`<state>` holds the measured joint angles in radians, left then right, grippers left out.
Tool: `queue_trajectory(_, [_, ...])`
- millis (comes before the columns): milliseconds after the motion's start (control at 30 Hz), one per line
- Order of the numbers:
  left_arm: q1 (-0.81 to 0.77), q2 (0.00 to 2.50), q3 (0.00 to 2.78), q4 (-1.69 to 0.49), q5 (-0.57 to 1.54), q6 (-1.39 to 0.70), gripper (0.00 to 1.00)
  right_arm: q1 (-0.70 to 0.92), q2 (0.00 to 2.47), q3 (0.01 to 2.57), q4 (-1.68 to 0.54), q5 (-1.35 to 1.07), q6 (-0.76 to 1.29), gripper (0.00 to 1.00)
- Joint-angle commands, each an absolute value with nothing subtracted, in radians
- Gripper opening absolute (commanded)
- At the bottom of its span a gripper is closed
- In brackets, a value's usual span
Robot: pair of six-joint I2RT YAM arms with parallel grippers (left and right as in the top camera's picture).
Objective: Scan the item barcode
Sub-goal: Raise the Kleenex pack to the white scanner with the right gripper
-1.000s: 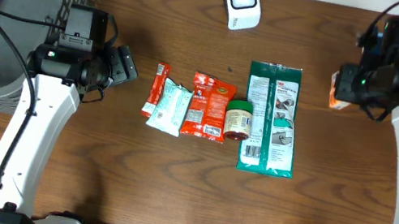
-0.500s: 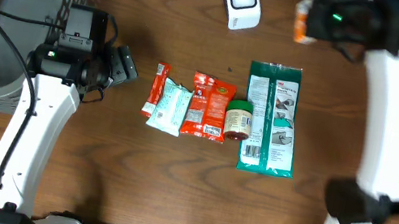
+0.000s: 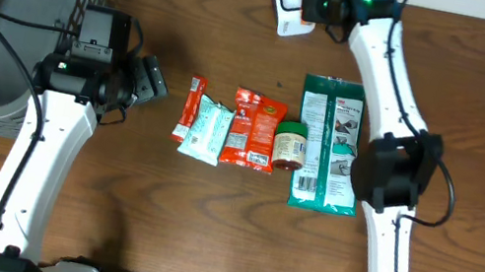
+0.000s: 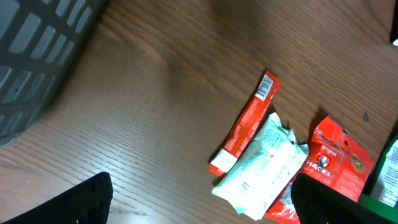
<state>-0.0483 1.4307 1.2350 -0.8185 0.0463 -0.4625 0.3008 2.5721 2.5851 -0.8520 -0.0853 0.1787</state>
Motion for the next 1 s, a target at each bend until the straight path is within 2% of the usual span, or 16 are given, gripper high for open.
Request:
queue_trajectory(0, [-0.045,1.435,1.246,-0.822,0.034,-0.445,0.92,0.325,2.61,2.605,-0.789,-0.069,0.173,0.01])
queue_trajectory(267, [-0.045,1.435,1.246,-0.822,0.034,-0.445,0.92,0.327,2.638,2.605,-0.696,-0.058,0.31,0.01])
queue_trajectory(967, [-0.045,1.435,1.246,-0.822,0.034,-0.445,0.92,0.329,2.71,2.595,-0.646,-0.054,0.389,0.01])
